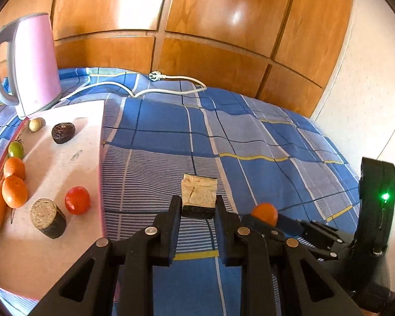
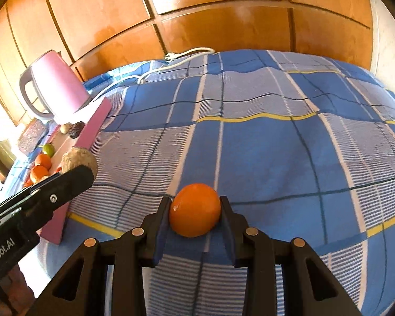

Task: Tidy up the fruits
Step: 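Lift the slice and mandarin and carry both toward the white tray, then lower the slice and mandarin into the tray and open both tools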

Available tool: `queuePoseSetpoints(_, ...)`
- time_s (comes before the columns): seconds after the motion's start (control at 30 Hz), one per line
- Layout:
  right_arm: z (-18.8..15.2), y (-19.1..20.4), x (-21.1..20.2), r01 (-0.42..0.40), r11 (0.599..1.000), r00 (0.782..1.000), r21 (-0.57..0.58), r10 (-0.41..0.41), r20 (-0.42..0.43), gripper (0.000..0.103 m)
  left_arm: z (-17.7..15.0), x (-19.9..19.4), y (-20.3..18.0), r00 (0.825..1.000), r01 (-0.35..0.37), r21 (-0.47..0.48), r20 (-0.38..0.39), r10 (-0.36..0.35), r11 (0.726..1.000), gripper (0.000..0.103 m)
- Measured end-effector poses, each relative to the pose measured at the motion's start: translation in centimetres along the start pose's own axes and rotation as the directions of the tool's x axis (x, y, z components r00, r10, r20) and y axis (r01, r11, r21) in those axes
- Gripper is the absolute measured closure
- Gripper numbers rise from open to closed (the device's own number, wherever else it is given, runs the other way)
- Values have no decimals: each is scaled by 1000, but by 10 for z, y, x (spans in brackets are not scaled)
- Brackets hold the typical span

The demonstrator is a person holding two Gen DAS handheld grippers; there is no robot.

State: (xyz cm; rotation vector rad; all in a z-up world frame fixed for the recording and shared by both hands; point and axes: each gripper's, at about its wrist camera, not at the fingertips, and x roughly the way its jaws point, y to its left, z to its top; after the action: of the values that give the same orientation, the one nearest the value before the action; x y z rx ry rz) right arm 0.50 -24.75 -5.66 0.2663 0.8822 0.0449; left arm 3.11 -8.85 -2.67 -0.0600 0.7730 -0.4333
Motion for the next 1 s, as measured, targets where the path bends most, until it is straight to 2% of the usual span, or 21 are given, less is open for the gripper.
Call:
queuePoseSetpoints(0.3, 0, 8, 0, -57, 998, 998, 37, 59, -35, 67, 11, -21, 23, 999, 1, -62, 42, 2, 998, 79)
queuePoseSetpoints(0.47, 2, 20, 0, -80, 997, 996, 13, 81, -45, 67, 21, -40, 48, 996, -26, -111, 83, 35, 994, 79)
queuePoseSetpoints(0.7, 12, 52, -8, -138, 988, 990, -72, 135, -34, 67, 27, -62, 95, 988, -85, -191, 107, 107, 978, 79)
queuePoseSetpoints(1.0, 31, 112, -9, -241, 942, 971, -233, 236, -48, 67, 11, -86, 151, 976, -161, -276, 97, 194, 947, 79)
